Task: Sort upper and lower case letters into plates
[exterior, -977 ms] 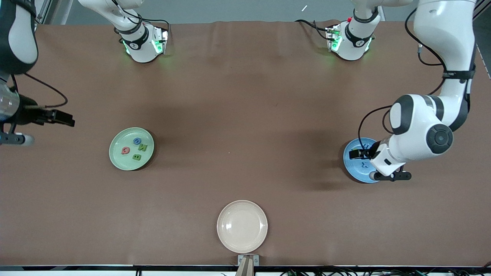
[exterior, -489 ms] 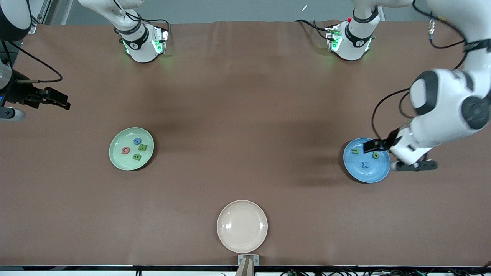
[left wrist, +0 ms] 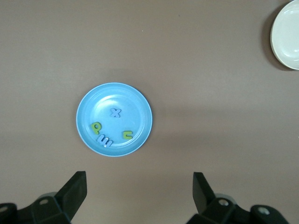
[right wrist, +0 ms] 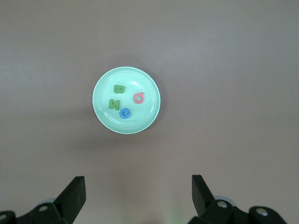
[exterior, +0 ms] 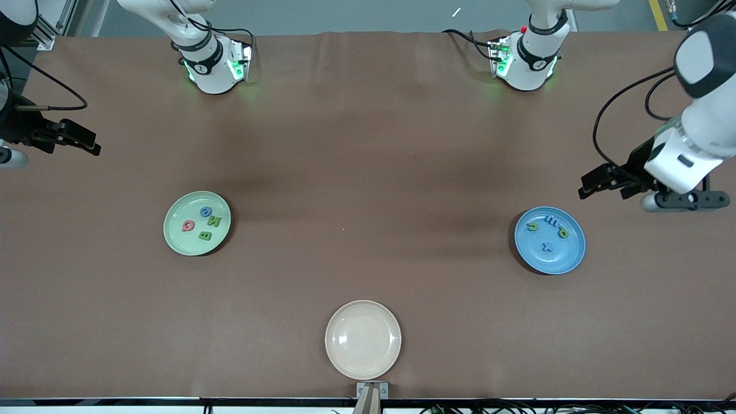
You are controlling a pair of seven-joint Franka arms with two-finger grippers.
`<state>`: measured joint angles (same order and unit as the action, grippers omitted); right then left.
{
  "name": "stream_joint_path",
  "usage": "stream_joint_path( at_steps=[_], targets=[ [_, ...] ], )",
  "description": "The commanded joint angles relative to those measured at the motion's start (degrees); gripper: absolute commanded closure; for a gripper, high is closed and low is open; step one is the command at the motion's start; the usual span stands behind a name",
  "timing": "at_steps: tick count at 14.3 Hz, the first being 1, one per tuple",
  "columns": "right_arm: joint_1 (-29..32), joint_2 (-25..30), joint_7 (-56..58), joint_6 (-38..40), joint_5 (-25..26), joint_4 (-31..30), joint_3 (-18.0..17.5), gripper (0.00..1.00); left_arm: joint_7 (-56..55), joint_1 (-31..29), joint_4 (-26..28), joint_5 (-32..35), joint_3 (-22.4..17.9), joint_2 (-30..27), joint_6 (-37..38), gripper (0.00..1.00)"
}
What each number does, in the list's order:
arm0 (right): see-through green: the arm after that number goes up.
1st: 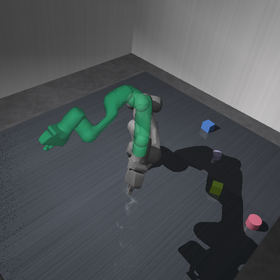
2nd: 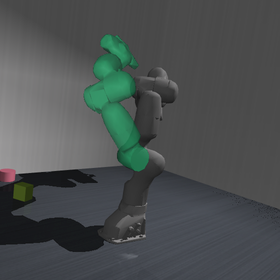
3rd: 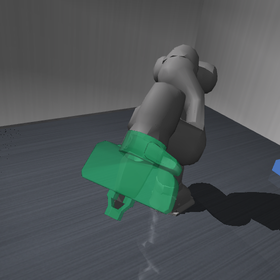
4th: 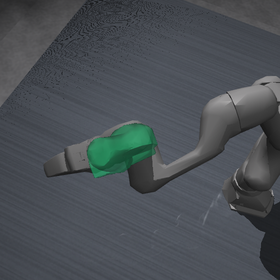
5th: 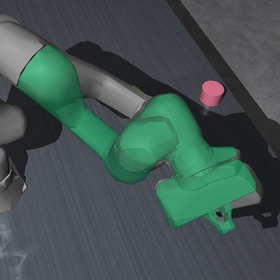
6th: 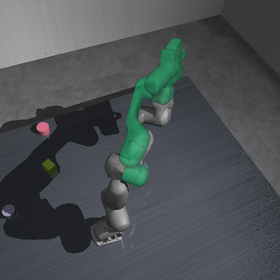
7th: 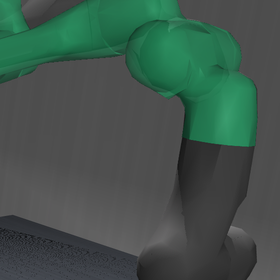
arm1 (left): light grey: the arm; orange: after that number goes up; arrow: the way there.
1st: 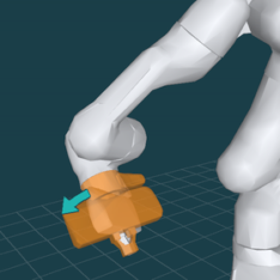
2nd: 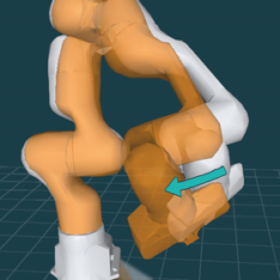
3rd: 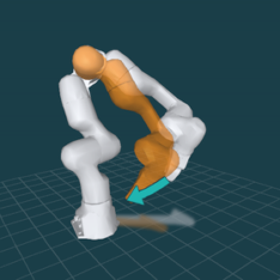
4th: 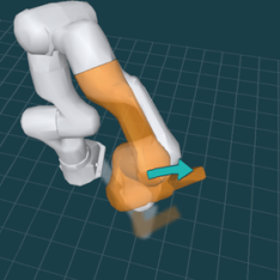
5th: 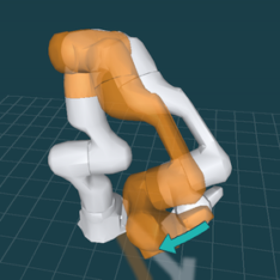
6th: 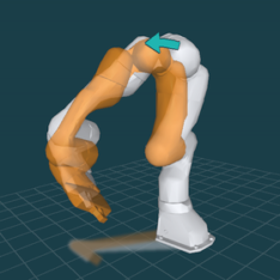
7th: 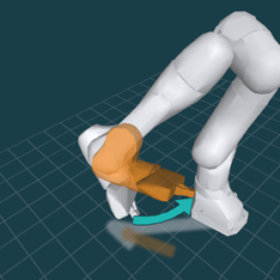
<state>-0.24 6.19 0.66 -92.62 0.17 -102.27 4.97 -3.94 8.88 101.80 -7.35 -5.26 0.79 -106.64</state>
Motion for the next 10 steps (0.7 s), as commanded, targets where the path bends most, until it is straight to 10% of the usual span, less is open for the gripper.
stream_joint_path(
  at_steps=[1,10],
  targets=[
    [0.6,3.1,1.2,-0.8,-0.6,-2.4,-0.7,0.0,1.0,-1.1,1.4,3.3,-0.5,-4.1,2.7,0.0],
    [0.9,4.4,4.7,0.4,0.2,-2.1,-0.6,0.0,3.1,-4.5,0.7,5.4,-0.1,-5.2,3.5,0.0]
  ],
)
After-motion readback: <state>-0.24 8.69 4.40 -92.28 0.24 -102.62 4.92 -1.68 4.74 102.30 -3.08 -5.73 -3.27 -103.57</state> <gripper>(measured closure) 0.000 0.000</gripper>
